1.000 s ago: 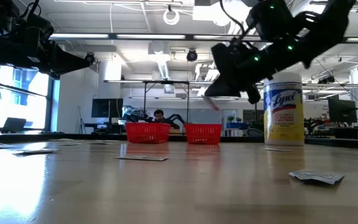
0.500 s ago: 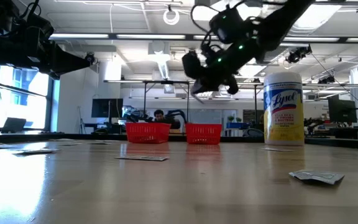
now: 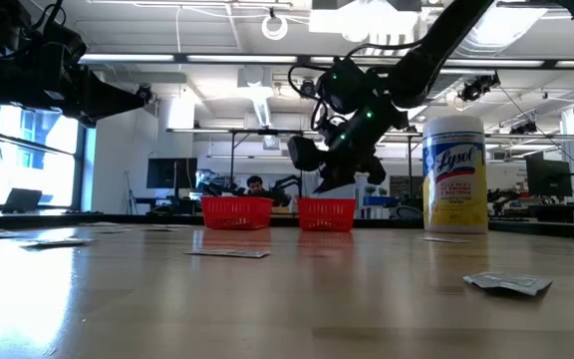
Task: Pick & Place First Aid Supplies
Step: Put the ointment pack into the right red bin
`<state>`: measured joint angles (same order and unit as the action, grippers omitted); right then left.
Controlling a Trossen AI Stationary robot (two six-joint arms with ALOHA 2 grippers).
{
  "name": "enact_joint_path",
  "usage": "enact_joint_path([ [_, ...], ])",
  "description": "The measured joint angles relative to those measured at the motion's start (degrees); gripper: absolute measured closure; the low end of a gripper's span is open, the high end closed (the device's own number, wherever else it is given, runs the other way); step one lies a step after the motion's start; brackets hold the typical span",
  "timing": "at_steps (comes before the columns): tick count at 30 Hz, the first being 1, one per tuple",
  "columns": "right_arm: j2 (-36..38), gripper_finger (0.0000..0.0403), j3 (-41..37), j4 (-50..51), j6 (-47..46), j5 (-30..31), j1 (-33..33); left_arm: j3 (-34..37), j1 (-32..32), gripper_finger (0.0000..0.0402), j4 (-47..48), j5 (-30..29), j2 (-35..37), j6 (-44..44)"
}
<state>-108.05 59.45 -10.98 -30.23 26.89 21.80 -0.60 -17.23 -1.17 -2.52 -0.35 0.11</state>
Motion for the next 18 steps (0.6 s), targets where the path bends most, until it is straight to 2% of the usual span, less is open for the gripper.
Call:
enact_joint_path([
  [3,0.0,0.0351,-0.1,-0.4,-1.8,-1.3,0.0,0.0,0.0,0.0401,0.0,0.0,0.0,0.0],
  [6,0.8,0.0327,-0.1,0.5,-4.6,-5.2,-0.1,0.0,0.0,0.0401,0.0,0.0,0.0,0.0],
  [10,4.2,0.0316,-0.1,4.1,-5.4,-10.1,-2.5,0.0,0.0,0.0401,0.0,0.0,0.0,0.0],
  [14,8.3,0.0326,-0.1,12.9,-7.4,-10.0,-8.4,0.0,0.0,0.0401,0.0,0.0,0.0,0.0],
  [18,12.6,0.0338,-0.1,25.5,-15.2,-5.8,-15.6,0.0,0.0,0.0401,0.0,0.0,0.0,0.0],
])
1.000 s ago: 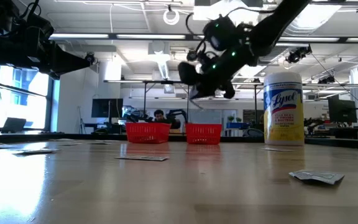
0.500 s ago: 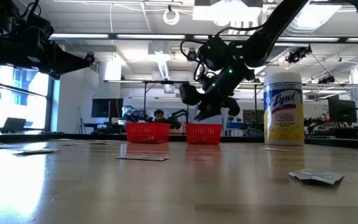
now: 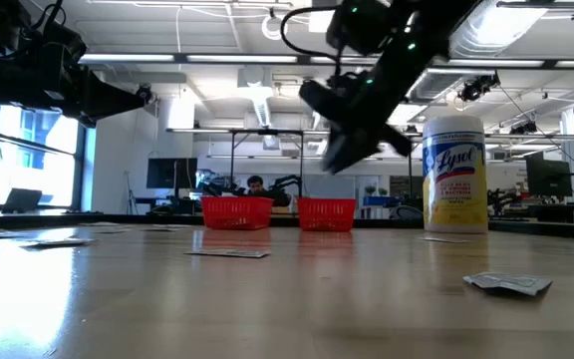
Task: Pick & Place First Aid Supplies
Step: Put the ointment pack into the right red bin
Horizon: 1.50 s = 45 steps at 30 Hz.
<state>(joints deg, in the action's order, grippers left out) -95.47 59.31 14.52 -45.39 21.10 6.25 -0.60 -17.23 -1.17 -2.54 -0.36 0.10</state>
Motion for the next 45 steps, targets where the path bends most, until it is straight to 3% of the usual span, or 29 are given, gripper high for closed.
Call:
enact_joint_path([
  [7,3.1,0.0341,-0.2,28.9,-28.6,10.5,-12.7,0.0,0.0,0.0401,0.0,0.0,0.0,0.0],
  [12,3.0,0.0326,-4.1,31.6,-38.2,10.1,-17.7,0.0,0.0,0.0401,0.0,0.0,0.0,0.0],
  [26,3.1,0.0257,-17.3,23.8,-43.5,2.9,-15.2,0.0,0.0,0.0401,0.0,0.0,0.0,0.0],
  [45,7.7,0.0290,-19.9,20.0,-44.4,5.4,-14.8,0.0,0.0,0.0401,0.0,0.0,0.0,0.0],
])
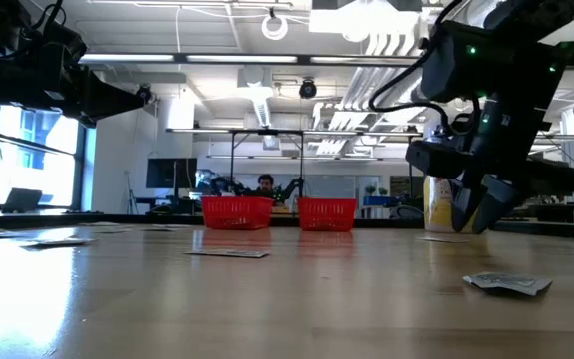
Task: Pick & Place First Aid Supplies
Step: Put the ointment pack into the right red bin
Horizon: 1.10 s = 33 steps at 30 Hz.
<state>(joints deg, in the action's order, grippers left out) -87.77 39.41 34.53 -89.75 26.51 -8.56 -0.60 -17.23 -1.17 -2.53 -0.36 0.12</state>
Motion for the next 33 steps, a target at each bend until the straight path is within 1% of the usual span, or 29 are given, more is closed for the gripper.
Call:
enact_joint_path([
  [5,0.2,0.0290,-4.2,-7.9,0.2,-0.6,0.8,0.0,0.0,0.0401,0.0,0.0,0.0,0.0],
  [7,0.3,0.0291,-5.5,-9.0,0.2,-1.6,1.4,0.0,0.0,0.0401,0.0,0.0,0.0,0.0],
  [10,0.2,0.0291,-6.3,-9.1,0.4,-0.7,1.4,0.0,0.0,0.0401,0.0,0.0,0.0,0.0],
  [16,0.1,0.0294,-6.4,-12.3,8.1,-0.1,1.4,0.0,0.0,0.0401,0.0,0.0,0.0,0.0],
  [19,0.1,0.0310,-6.4,-12.2,11.6,-1.0,1.5,0.0,0.0,0.0401,0.0,0.0,0.0,0.0],
  [23,0.1,0.0335,-6.4,-10.8,11.9,-2.9,1.6,0.0,0.0,0.0401,0.0,0.0,0.0,0.0],
  [33,0.1,0.0391,-6.4,-10.3,13.2,-4.0,1.6,0.0,0.0,0.0401,0.0,0.0,0.0,0.0],
])
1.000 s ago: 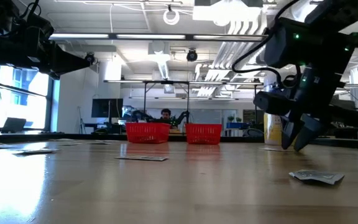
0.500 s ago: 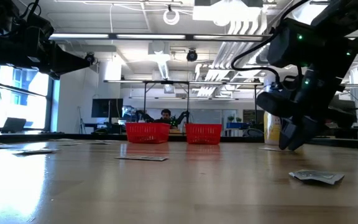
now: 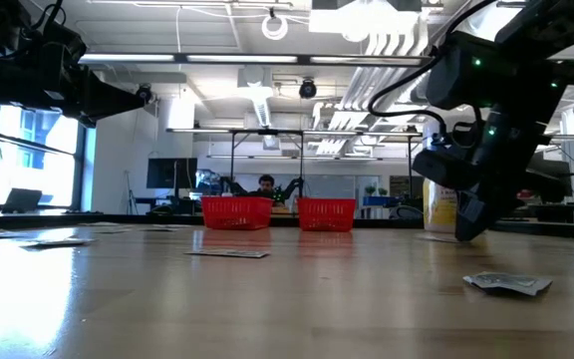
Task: Pick & Place First Aid Supplies
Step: Put the ointment pack into the right red bin
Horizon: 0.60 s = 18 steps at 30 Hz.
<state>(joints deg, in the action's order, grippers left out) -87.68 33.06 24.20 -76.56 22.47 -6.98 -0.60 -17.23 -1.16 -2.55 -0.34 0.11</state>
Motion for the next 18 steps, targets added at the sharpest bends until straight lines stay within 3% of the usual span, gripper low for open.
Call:
enact_joint_path([
  [8,0.0,0.0402,0.5,0.3,-0.5,0.8,-0.1,0.0,0.0,0.0401,0.0,0.0,0.0,0.0],
  [18,-0.3,0.0402,9.9,9.1,6.0,-0.7,0.2,0.0,0.0,0.0401,0.0,0.0,0.0,0.0],
])
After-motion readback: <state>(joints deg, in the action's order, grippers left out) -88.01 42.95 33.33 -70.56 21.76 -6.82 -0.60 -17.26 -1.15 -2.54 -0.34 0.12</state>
